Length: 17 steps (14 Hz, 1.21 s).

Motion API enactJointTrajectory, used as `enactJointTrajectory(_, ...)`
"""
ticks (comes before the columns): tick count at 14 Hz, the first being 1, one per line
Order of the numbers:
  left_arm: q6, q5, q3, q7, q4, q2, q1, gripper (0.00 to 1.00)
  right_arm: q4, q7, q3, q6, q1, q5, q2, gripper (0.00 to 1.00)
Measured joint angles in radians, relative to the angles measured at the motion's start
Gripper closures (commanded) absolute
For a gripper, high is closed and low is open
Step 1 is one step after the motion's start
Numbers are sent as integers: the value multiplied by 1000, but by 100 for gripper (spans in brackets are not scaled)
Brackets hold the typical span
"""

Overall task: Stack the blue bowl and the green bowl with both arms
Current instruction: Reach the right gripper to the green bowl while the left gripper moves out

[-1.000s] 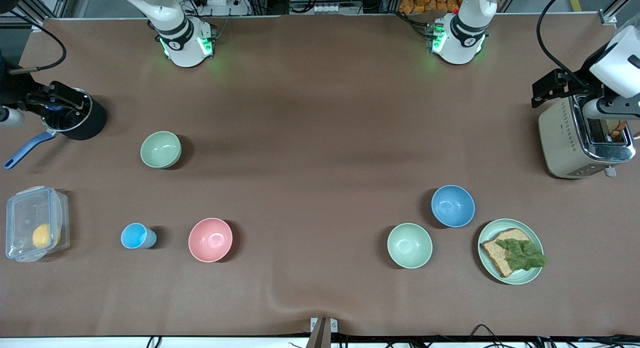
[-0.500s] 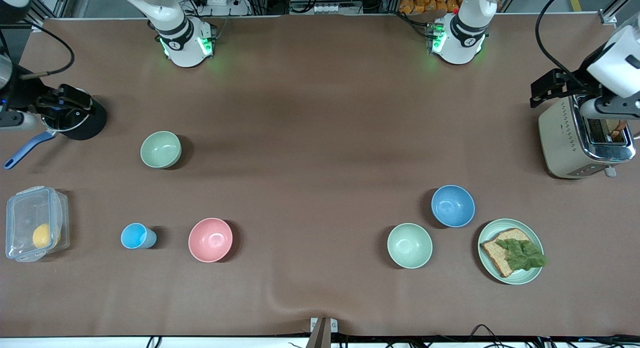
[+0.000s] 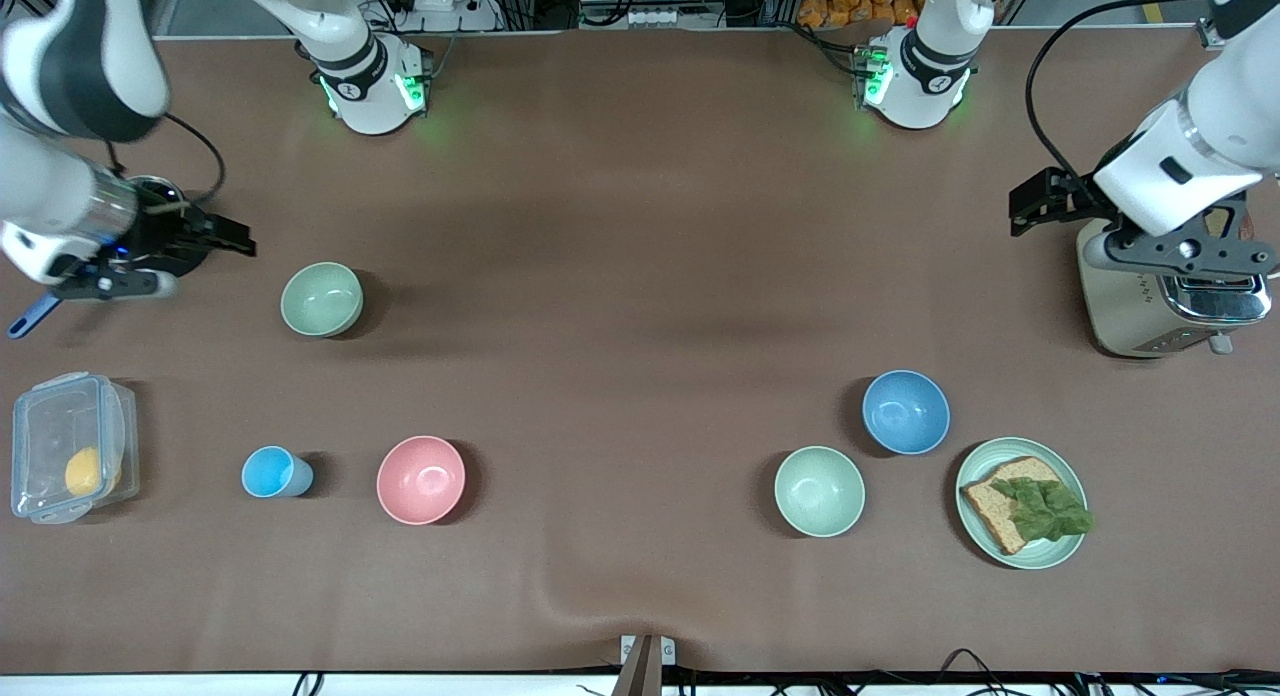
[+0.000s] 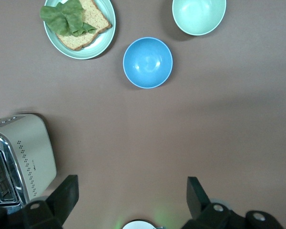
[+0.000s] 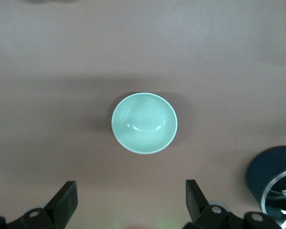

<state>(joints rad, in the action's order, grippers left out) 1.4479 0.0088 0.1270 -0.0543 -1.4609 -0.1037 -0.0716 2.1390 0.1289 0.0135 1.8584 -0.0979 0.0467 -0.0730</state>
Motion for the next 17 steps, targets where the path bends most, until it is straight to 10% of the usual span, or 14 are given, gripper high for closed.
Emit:
enactJointTrajectory(4,88,0,1,-25,-12,-112,-23,0,178,1,0,204,0,-10,34,1)
enactJointTrajectory(17,75,22,-16,-203,-31,-159,94,0,185,166,-84,376,-2,-32,208,27)
